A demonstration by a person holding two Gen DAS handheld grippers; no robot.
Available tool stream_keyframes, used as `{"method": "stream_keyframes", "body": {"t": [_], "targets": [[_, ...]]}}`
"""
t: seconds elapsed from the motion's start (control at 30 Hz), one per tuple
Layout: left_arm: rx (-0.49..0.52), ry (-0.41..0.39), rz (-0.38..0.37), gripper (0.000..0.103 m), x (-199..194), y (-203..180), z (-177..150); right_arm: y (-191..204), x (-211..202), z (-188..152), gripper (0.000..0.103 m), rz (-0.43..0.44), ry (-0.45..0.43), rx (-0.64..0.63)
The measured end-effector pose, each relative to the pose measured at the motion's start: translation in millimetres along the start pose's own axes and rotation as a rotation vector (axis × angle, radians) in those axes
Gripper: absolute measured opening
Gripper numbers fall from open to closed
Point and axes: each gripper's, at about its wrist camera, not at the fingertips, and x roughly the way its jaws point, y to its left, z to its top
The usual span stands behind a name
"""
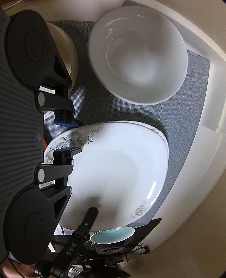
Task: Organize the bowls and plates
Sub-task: 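Lower the white plate onto the other white plate with both grippers, then open both grippers and withdraw from the stacked plates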
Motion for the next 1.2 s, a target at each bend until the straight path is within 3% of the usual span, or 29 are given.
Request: {"method": "stream_keyframes", "body": {"t": [0.1, 0.2, 0.27, 0.43, 0.63, 0.77, 0.87, 1.0, 1.2], "targets": [[-0.011, 0.005, -0.005, 0.025, 1, 1, -1, 16, 0, 2, 0.032, -0.092, -0.024, -0.066], [-0.020, 0.009, -0.016, 0.025, 1, 5, 0, 13, 0, 3, 0.032, -0.148, -0.026, -0.035], [-0.022, 0.011, -0.026, 0.025, 0, 7, 0, 12, 1, 3, 0.020, -0.218, -0.017, -0.057], [-0.026, 0.014, -0.034, 0.025, 0, 9, 1, 6, 3, 3, 0.013, -0.173, -0.002, -0.034], [-0.021, 0.013, -0.035, 0.025, -2, 8, -1, 3, 2, -1, 0.013, -0.151, -0.015, -0.023], [-0.001, -0.013, -0.045, 0.025, -11, 9, -2, -6, -3, -7, 0.020, -0.104, 0.008, 0.027], [0.015, -0.021, -0.021, 0.017, -9, 10, -1, -5, -7, -16, 0.015, -0.079, -0.015, -0.006], [-0.018, -0.007, -0.028, 0.015, -4, 16, 6, 1, -5, -17, 0.016, -0.101, -0.023, -0.023], [0.041, -0.026, 0.018, 0.017, -24, 1, -2, -6, -24, -24, 0.019, -0.093, -0.048, 0.034]]}}
